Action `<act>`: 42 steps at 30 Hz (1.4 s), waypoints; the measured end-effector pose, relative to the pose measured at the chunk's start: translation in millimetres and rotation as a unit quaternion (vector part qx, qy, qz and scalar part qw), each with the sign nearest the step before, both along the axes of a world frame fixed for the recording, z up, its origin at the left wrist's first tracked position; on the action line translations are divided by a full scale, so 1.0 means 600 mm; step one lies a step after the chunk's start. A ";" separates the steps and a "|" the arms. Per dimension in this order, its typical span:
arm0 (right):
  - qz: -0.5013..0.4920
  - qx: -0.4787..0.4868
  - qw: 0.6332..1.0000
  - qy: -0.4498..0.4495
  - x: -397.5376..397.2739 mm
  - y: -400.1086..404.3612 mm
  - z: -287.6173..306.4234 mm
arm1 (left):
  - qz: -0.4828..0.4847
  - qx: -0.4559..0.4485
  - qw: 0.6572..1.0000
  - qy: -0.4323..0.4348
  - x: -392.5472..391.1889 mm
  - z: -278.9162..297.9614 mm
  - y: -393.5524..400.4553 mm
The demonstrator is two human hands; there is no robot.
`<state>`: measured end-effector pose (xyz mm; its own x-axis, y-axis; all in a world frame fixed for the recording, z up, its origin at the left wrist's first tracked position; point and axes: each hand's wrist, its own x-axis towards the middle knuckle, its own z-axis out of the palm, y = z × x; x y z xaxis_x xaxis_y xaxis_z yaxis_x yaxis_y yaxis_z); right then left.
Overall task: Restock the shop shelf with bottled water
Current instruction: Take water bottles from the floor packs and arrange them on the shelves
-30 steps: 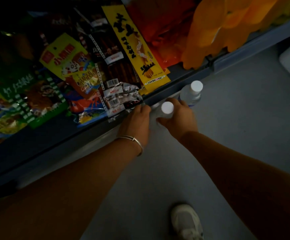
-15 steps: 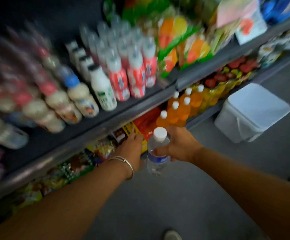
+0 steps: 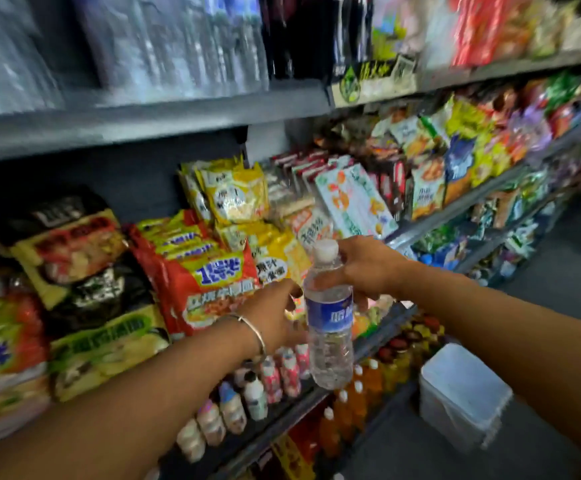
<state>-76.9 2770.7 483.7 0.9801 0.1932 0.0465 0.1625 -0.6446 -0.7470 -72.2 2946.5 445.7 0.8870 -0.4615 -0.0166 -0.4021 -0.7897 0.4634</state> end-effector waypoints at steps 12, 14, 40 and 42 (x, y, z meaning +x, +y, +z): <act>-0.061 0.023 0.987 -0.150 0.013 0.014 0.381 | 0.030 -0.085 0.986 -0.137 0.017 0.364 0.016; -0.050 0.033 0.984 -0.170 0.029 0.011 0.423 | 0.038 -0.084 0.985 -0.149 0.024 0.407 0.015; 0.044 0.043 0.958 -0.280 0.335 0.051 0.622 | 0.237 -0.176 0.931 -0.214 0.226 0.554 -0.012; 0.043 0.028 0.961 -0.272 0.341 0.057 0.613 | 0.244 -0.169 0.932 -0.208 0.231 0.549 -0.008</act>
